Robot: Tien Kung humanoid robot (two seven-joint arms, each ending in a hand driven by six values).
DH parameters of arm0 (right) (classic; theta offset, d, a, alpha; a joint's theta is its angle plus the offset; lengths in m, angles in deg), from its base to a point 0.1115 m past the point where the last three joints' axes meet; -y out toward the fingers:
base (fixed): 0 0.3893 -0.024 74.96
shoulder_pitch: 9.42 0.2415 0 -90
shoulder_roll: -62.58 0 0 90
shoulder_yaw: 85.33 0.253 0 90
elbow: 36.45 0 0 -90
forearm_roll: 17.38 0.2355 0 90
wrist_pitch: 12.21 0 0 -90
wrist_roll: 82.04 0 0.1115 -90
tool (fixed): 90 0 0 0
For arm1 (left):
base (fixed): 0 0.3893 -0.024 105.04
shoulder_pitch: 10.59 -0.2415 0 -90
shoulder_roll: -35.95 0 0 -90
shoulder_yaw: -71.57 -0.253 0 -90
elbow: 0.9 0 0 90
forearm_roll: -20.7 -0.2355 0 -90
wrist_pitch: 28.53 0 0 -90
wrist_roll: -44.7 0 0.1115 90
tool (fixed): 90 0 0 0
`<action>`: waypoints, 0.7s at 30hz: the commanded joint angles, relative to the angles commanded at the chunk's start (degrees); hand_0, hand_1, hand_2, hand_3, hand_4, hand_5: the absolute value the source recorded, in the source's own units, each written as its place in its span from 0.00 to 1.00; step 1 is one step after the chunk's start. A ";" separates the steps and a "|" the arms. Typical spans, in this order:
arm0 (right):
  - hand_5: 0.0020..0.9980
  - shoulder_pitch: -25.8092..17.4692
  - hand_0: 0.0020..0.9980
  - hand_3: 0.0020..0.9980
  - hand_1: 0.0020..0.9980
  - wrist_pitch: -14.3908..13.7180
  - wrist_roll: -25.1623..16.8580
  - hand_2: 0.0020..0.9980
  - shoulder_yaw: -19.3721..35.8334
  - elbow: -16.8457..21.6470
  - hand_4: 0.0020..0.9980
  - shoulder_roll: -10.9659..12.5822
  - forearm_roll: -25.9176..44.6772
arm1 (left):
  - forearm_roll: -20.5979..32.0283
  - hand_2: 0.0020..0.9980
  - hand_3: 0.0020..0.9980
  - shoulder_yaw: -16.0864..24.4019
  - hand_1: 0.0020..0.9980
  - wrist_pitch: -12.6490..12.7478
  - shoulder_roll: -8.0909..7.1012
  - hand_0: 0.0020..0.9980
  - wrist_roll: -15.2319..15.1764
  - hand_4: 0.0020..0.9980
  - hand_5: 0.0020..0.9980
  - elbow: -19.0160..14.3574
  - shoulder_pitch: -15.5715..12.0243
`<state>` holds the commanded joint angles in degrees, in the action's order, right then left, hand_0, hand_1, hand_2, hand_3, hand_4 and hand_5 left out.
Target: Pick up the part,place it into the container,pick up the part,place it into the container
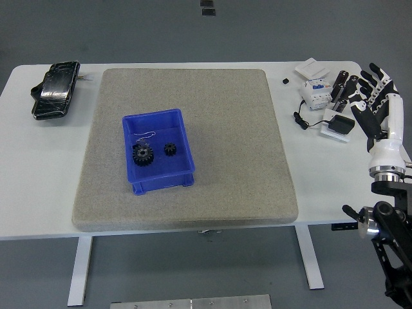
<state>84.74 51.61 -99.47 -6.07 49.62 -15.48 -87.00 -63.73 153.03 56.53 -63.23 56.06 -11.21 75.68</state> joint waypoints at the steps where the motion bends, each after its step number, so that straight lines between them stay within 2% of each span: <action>1: 0.47 0.02 0.84 0.83 0.78 -0.03 -0.03 0.80 -0.01 0.10 0.83 -0.01 0.07 | -0.03 0.60 0.63 0.00 0.64 -0.01 0.03 0.67 0.02 0.70 0.60 0.00 -0.01; 11: 0.47 0.05 0.84 0.83 0.78 0.34 -0.15 0.79 0.95 0.43 0.83 -0.09 0.48 | 0.00 0.61 0.63 0.06 0.64 -0.03 -0.10 0.67 0.31 0.70 0.60 0.00 -0.08; 21: 0.47 -1.20 0.83 0.83 0.77 2.13 -1.32 0.79 5.25 -0.26 0.83 -0.20 3.29 | 0.40 0.60 0.62 -0.17 0.64 -0.08 0.34 0.67 0.44 0.71 0.58 0.00 -0.39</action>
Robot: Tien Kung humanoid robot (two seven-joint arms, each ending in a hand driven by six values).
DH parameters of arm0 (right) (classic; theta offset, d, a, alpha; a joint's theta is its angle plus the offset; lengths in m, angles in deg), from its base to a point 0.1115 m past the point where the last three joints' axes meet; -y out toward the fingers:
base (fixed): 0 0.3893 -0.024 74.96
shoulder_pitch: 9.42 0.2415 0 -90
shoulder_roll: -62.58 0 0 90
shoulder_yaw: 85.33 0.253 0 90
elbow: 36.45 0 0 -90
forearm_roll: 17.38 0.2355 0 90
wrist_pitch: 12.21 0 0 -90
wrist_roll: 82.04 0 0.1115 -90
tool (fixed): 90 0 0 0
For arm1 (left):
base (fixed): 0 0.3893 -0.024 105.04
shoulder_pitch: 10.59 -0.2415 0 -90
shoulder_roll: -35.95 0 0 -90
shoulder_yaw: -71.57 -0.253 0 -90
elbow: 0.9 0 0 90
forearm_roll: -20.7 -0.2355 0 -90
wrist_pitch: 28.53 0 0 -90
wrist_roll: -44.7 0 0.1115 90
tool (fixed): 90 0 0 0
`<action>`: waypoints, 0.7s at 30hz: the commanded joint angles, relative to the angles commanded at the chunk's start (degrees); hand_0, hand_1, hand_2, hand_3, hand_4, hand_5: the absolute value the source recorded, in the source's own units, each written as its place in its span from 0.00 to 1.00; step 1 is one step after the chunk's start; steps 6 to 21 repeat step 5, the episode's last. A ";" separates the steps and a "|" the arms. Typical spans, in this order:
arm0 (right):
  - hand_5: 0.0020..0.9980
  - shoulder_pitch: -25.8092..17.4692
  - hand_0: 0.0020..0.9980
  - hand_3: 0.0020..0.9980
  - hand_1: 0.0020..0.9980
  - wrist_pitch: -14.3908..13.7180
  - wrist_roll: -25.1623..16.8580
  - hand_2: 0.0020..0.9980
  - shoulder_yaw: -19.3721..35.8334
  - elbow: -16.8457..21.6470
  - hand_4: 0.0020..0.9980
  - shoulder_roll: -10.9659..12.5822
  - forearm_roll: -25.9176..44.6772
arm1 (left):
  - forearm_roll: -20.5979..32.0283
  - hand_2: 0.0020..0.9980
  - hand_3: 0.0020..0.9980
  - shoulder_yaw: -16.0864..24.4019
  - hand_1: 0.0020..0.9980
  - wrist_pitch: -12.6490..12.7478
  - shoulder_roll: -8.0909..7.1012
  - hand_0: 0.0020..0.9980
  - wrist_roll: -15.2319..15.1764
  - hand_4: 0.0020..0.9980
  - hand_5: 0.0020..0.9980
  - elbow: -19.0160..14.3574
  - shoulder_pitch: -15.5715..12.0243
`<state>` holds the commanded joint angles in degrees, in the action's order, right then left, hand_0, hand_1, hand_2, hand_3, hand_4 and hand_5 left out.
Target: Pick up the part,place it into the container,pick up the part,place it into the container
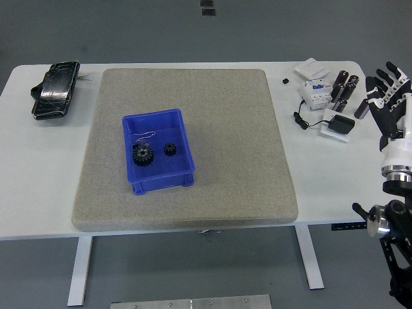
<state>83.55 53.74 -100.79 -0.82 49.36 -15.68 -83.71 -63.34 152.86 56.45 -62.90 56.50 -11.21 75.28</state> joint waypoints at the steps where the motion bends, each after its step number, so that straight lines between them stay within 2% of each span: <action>1: 0.47 -0.08 0.83 0.83 0.77 0.06 -0.05 0.79 0.50 0.09 0.83 0.04 0.04 | 0.01 0.60 0.62 0.03 0.64 0.01 -0.02 0.67 0.01 0.71 0.58 0.00 -0.03; 5: 0.48 -0.33 0.82 0.82 0.76 0.19 -0.15 0.79 2.33 0.50 0.83 -0.03 -0.21 | 0.21 0.61 0.62 0.09 0.64 0.06 0.04 0.67 0.07 0.71 0.57 0.00 -0.16; 21: 0.48 -0.33 0.82 0.82 0.76 0.19 -0.15 0.79 2.33 0.50 0.83 -0.03 -0.21 | 0.21 0.61 0.62 0.09 0.64 0.06 0.04 0.67 0.07 0.71 0.57 0.00 -0.16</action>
